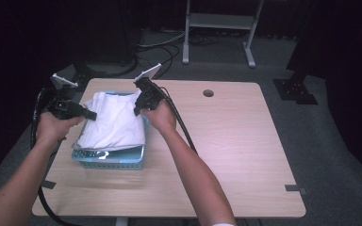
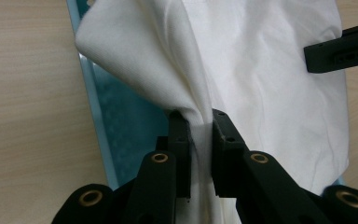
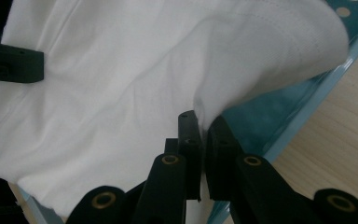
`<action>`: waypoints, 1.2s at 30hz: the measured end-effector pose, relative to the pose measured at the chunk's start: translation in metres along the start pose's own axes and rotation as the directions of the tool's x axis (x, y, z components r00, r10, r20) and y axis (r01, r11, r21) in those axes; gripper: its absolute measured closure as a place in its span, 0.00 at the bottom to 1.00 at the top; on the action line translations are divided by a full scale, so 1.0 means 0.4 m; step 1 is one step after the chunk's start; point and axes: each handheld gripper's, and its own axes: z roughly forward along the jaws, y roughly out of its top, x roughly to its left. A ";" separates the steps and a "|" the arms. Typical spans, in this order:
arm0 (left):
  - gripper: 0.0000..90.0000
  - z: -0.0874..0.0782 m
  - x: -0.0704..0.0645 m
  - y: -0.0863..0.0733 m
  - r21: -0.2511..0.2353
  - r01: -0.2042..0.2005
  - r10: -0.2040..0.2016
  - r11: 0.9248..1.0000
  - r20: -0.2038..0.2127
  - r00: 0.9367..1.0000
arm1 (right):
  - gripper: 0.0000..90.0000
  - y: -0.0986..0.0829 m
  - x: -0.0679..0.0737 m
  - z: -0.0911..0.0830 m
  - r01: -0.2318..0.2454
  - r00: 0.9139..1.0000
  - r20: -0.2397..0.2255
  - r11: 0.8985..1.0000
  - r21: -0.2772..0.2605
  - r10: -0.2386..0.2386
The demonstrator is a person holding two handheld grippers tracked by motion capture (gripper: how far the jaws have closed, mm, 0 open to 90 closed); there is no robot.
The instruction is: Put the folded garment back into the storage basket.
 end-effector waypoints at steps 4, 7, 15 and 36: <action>0.90 0.007 -0.002 0.002 0.007 -0.003 0.003 1.000 -0.004 1.000 | 0.96 -0.003 -0.007 0.006 -0.005 1.000 -0.001 1.000 0.001 0.005; 0.90 0.013 -0.001 0.001 0.013 -0.007 0.007 1.000 -0.009 1.000 | 0.96 -0.004 -0.010 0.010 -0.004 1.000 -0.001 1.000 0.001 0.004; 0.90 0.029 0.018 -0.009 0.014 0.009 -0.009 1.000 -0.002 1.000 | 0.96 -0.001 -0.011 0.026 -0.008 1.000 0.000 1.000 0.012 0.008; 0.90 0.057 0.031 -0.008 0.033 -0.001 0.002 0.999 -0.020 1.000 | 0.96 0.001 -0.018 0.056 -0.007 1.000 0.005 1.000 0.024 0.007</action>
